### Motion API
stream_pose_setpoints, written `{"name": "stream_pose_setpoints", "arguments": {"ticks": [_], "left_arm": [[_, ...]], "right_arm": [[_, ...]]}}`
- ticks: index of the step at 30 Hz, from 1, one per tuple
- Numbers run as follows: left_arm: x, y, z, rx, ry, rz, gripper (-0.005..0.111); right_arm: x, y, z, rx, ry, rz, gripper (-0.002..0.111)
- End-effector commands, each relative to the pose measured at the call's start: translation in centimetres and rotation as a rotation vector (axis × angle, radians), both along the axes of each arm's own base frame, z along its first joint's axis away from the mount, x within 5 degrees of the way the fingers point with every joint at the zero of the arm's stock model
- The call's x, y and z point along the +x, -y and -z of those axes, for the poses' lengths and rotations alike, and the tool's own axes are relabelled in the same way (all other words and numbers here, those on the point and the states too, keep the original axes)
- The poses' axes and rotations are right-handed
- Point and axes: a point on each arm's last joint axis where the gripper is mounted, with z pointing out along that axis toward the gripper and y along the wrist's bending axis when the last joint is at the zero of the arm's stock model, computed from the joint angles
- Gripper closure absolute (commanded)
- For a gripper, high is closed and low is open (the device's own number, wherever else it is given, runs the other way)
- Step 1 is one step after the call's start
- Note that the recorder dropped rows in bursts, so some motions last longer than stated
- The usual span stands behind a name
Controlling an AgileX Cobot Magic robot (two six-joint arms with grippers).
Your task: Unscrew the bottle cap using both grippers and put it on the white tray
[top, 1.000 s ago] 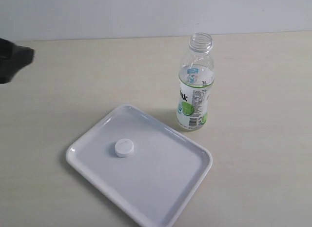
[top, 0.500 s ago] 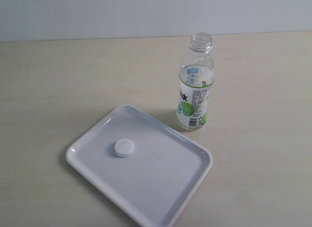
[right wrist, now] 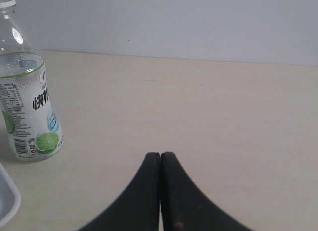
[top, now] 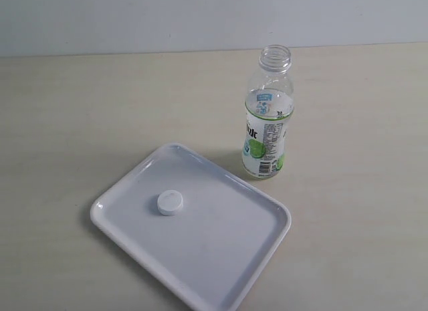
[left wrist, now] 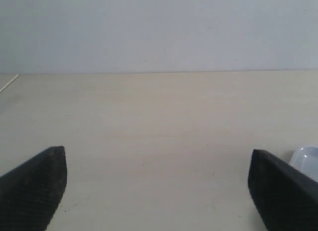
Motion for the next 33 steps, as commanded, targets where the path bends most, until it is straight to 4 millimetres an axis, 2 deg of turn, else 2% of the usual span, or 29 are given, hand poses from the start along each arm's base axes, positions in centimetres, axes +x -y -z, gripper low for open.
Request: {"name": "stream_pose_setpoints", "arguments": {"ticks": [1, 7, 15, 33], "left_arm": [[-0.06, 0.26, 0.4, 0.007, 0.002, 0.05, 0.013], [-0.37, 0.56, 0.7, -0.002, -0.023, 0.111, 0.013], [-0.48, 0.54, 1.15, -0.008, -0.074, 0.109, 0.013], [-0.49, 0.54, 1.17, 0.001, -0.075, 0.111, 0.013]], "right_arm": [[-0.01, 0.02, 0.07, -0.005, 0.008, 0.002, 0.108], [-0.01, 0.02, 0.07, -0.005, 0.008, 0.002, 0.108], [-0.01, 0.02, 0.07, -0.005, 0.008, 0.002, 0.108], [-0.01, 0.02, 0.07, -0.005, 0.008, 0.002, 0.108]]}}
